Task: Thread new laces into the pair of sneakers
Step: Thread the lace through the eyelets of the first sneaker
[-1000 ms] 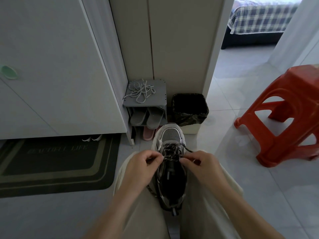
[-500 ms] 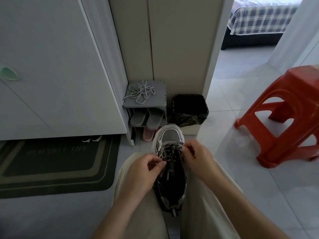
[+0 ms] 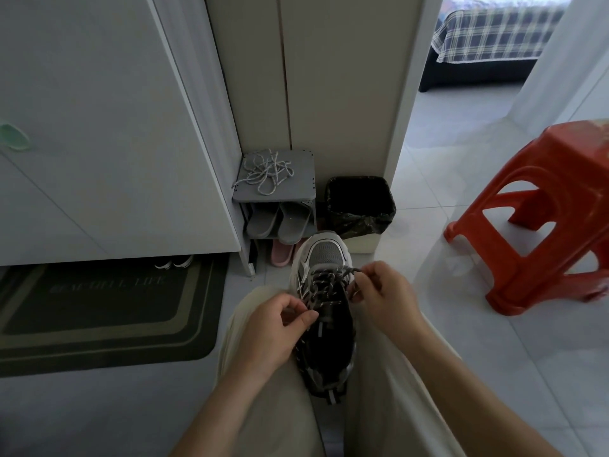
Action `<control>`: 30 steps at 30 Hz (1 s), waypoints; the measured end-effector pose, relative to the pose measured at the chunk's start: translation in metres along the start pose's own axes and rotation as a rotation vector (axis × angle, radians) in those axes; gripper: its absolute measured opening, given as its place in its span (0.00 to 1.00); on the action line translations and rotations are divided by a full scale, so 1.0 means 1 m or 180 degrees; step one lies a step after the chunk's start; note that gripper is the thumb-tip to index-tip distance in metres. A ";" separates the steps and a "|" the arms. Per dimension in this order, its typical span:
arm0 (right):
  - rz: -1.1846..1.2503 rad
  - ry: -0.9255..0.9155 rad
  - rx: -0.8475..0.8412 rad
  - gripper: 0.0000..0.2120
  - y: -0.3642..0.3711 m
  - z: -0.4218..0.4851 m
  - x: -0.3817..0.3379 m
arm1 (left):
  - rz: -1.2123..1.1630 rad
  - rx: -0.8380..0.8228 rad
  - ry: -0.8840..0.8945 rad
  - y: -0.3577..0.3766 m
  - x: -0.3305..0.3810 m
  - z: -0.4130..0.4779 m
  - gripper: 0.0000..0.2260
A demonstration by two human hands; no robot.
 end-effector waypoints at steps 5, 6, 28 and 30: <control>-0.0054 -0.0007 -0.0053 0.03 0.007 -0.022 0.009 | -0.0222 0.0120 0.0051 -0.002 -0.002 -0.001 0.06; -0.0059 -0.0080 -0.0003 0.04 0.006 -0.024 0.007 | -0.0249 0.0135 0.0052 -0.001 -0.002 0.000 0.06; 0.0820 0.0417 0.0384 0.08 -0.014 -0.004 0.036 | -0.0294 -0.0146 0.0022 0.007 -0.011 -0.002 0.11; 0.0524 0.0276 0.0056 0.06 -0.007 -0.006 0.030 | -0.0271 -0.0136 0.0025 0.006 -0.011 -0.003 0.12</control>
Point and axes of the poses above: each hand's wrist, its own z-axis towards the middle knuckle, its own y-axis out of the palm, x = y × z, the point moved 10 cm from there along z, towards the middle knuckle, and after that the axes turned 6 degrees about z, right-handed, at the moved point
